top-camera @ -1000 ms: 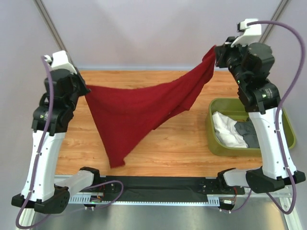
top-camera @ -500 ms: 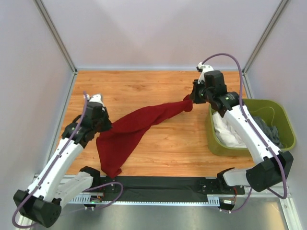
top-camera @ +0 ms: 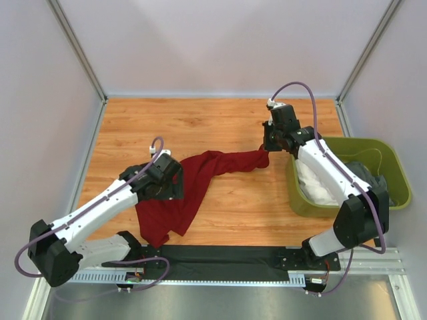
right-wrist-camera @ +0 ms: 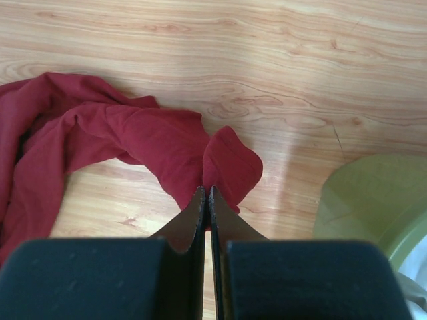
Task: Fold and stack the t-shirts
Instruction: Flatten the tshirt out
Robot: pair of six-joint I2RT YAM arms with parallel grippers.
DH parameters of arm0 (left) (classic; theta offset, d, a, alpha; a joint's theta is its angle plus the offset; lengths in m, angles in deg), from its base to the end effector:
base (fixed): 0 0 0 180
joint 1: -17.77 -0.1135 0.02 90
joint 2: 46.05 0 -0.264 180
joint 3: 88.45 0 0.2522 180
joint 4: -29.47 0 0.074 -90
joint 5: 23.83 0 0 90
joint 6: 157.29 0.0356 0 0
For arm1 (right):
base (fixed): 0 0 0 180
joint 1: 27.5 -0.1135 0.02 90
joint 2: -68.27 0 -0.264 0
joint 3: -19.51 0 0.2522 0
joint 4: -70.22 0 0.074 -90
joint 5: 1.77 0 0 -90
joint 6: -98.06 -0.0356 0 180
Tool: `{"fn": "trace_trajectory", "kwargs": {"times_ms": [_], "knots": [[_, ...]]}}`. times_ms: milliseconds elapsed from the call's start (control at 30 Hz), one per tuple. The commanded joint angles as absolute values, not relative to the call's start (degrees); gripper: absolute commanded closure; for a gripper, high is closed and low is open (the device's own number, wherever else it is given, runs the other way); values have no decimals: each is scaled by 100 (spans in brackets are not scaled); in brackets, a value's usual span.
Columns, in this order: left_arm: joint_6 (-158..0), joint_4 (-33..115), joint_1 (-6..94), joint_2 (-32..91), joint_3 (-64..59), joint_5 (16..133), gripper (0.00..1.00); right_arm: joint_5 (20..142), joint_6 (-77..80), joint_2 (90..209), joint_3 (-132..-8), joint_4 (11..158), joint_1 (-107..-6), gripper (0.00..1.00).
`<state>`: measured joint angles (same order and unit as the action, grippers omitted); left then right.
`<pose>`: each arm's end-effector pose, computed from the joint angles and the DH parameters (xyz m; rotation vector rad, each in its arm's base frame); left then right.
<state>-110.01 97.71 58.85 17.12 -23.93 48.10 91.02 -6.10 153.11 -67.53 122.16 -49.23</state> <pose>0.1545 -0.1200 0.2558 -0.1233 2.6329 -0.0479 0.2970 0.1165 0.3025 -0.1399 2.4459 0.2199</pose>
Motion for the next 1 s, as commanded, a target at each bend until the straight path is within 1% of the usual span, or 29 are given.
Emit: {"fn": "trace_trajectory", "kwargs": {"times_ms": [0, 100, 200, 333, 367, 500, 667, 733, 867, 967], "knots": [[-10879, 10001, 5637, 1696, -1372, 4050, 1, 9306, -592, 15449, -6782, 12160, -4956, 100], [-10816, 9808, 5119, 1976, -1150, 4366, 1, 9350, -574, 15510, -6747, 12151, -4956, 100], [-11079, 9721, 4556, 2336, -1263, 4620, 1, 9350, -583, 15581, -6738, 12134, -4956, 100], [-11194, 8931, 3880, 2627, -1659, 5271, 5, 9315, -627, 15642, -6773, 12090, -4956, 100], [-11220, 8677, 3800, 2698, -1686, 5385, 7, 9306, -627, 15660, -6782, 12090, -4956, 100], [-11229, 8639, 3746, 3312, -1581, 5203, 11, 9359, -627, 15748, -6861, 12090, -4956, 100], [-11080, 8270, 3650, 3621, -1791, 5158, 17, 9342, -645, 15897, -6949, 12081, -4956, 100], [-10834, 8095, 3641, 3788, -1695, 5158, 20, 9333, -636, 15950, -7019, 12116, -4956, 100], [-9877, 7418, 3641, 4148, -1467, 5491, 20, 9376, -610, 16117, -7159, 12151, -4956, 100], [-9463, 7338, 3614, 4630, -1177, 5641, 20, 9403, -566, 16222, -7265, 12186, -4956, 100]]}}
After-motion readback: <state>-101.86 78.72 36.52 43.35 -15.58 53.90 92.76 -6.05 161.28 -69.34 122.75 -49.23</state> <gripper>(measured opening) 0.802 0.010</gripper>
